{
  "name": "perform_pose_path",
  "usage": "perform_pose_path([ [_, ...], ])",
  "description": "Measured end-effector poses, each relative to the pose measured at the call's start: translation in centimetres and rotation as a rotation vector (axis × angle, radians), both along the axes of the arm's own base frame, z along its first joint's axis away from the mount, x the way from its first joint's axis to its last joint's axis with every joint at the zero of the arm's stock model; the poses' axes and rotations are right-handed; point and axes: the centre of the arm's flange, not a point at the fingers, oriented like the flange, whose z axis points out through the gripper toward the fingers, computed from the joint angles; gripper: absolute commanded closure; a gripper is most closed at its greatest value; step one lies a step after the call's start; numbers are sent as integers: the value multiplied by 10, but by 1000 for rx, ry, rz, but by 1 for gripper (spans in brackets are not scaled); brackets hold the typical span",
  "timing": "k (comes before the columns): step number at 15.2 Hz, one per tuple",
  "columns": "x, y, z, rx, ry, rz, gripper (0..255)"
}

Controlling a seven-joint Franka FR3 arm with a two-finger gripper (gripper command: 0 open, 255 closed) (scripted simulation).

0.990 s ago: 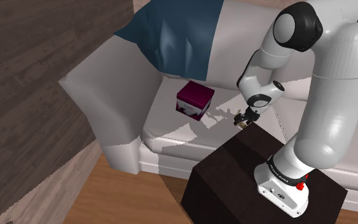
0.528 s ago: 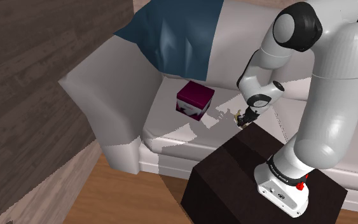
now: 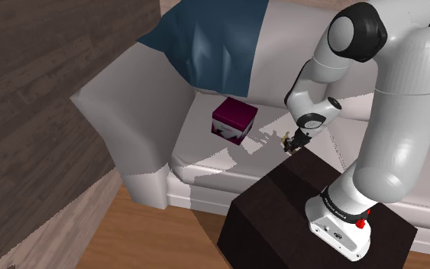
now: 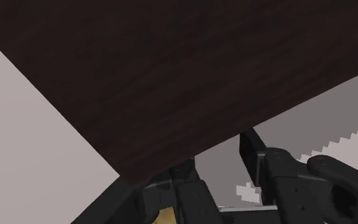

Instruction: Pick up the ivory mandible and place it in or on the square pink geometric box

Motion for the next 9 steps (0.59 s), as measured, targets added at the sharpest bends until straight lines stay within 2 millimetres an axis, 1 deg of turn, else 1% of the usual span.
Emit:
perform_pose_path([
  [2, 9, -12, 0, -11, 20, 7, 0],
  [3, 18, -20, 1, -19, 33, 12, 0],
  [4, 26, -29, -2, -27, 51, 22, 0],
  [5, 31, -38, -1, -33, 63, 26, 0],
  [7, 35, -45, -6, -38, 75, 33, 0],
  [9, 37, -47, -15, -40, 78, 34, 0],
])
